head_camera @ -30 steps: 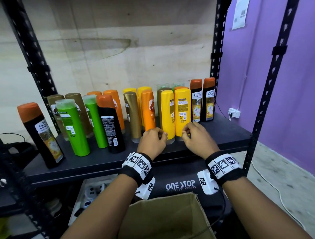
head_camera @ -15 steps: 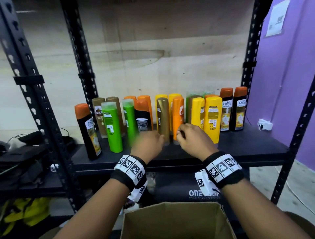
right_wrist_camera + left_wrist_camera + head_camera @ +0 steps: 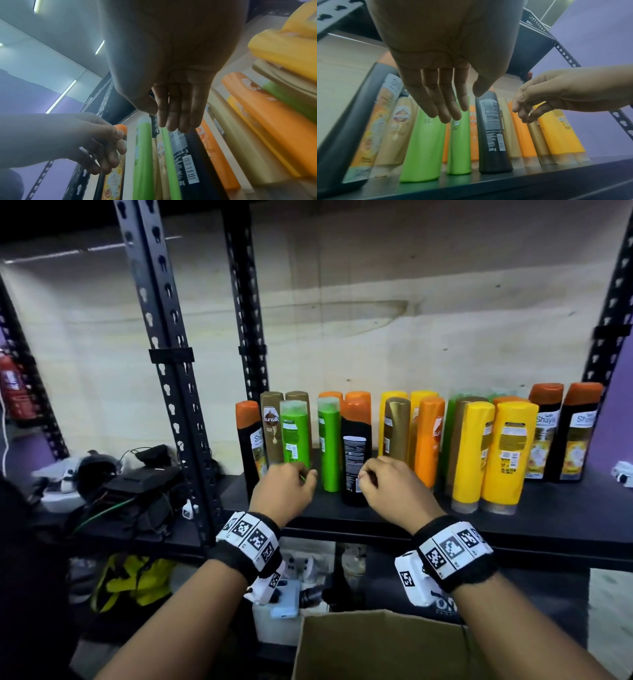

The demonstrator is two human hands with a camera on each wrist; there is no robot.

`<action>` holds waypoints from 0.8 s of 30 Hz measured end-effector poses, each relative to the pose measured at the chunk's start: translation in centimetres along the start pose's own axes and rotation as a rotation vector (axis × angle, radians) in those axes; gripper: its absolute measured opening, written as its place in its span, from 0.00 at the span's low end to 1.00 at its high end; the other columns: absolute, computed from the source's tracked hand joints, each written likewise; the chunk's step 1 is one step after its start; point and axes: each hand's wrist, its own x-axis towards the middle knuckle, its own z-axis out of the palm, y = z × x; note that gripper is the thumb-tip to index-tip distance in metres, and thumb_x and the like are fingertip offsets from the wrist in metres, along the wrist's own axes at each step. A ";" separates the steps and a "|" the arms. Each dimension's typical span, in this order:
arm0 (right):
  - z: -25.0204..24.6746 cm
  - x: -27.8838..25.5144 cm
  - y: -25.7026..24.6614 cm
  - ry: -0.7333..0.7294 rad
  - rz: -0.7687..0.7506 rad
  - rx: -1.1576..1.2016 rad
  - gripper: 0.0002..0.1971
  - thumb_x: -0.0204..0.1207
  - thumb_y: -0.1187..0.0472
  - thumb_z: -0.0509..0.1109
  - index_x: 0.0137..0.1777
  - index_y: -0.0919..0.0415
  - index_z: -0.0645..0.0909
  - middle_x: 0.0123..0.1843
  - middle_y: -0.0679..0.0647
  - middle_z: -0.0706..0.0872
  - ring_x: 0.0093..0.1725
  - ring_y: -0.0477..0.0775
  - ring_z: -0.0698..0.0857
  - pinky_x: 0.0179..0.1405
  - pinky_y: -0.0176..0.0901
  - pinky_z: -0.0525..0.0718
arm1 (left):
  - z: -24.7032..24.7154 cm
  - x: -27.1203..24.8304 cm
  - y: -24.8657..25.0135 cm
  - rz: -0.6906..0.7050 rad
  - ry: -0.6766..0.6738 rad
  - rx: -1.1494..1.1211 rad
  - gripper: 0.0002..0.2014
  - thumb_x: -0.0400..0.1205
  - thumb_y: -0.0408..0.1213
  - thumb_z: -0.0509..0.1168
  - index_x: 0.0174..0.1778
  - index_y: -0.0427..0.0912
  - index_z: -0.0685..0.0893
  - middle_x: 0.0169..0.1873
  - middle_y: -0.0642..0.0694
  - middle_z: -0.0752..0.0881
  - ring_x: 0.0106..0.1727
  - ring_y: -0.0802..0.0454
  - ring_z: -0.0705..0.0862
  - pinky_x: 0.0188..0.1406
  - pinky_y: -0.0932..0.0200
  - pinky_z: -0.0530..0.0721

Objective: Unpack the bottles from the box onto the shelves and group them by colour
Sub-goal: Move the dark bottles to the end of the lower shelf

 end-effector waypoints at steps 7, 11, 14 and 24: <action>1.3 1.2 -1.8 0.172 -0.030 0.086 0.09 0.85 0.56 0.64 0.55 0.58 0.84 0.54 0.53 0.83 0.55 0.55 0.83 0.54 0.52 0.83 | -2.2 0.4 -3.9 -0.053 0.129 -0.082 0.11 0.84 0.48 0.66 0.47 0.44 0.87 0.44 0.44 0.87 0.48 0.40 0.87 0.46 0.50 0.84; 2.0 2.0 -2.0 0.415 0.005 0.090 0.18 0.81 0.57 0.69 0.69 0.59 0.79 0.67 0.58 0.76 0.69 0.60 0.77 0.68 0.58 0.79 | -2.1 0.9 -5.6 -0.109 0.293 -0.189 0.19 0.82 0.42 0.70 0.66 0.38 0.79 0.60 0.38 0.78 0.58 0.37 0.82 0.61 0.42 0.82; 2.8 3.0 -1.6 0.506 0.037 0.147 0.28 0.76 0.60 0.72 0.76 0.59 0.72 0.72 0.59 0.71 0.74 0.61 0.73 0.76 0.56 0.75 | -1.8 1.6 -6.4 -0.156 0.345 -0.242 0.30 0.81 0.40 0.71 0.77 0.36 0.70 0.68 0.35 0.72 0.66 0.35 0.78 0.69 0.41 0.78; 5.5 5.9 0.9 0.392 0.249 0.345 0.44 0.80 0.50 0.73 0.89 0.55 0.51 0.87 0.58 0.63 0.82 0.60 0.70 0.79 0.55 0.72 | 0.5 5.2 -8.1 -0.285 0.255 -0.433 0.37 0.83 0.41 0.71 0.84 0.35 0.61 0.73 0.34 0.76 0.73 0.38 0.76 0.67 0.54 0.73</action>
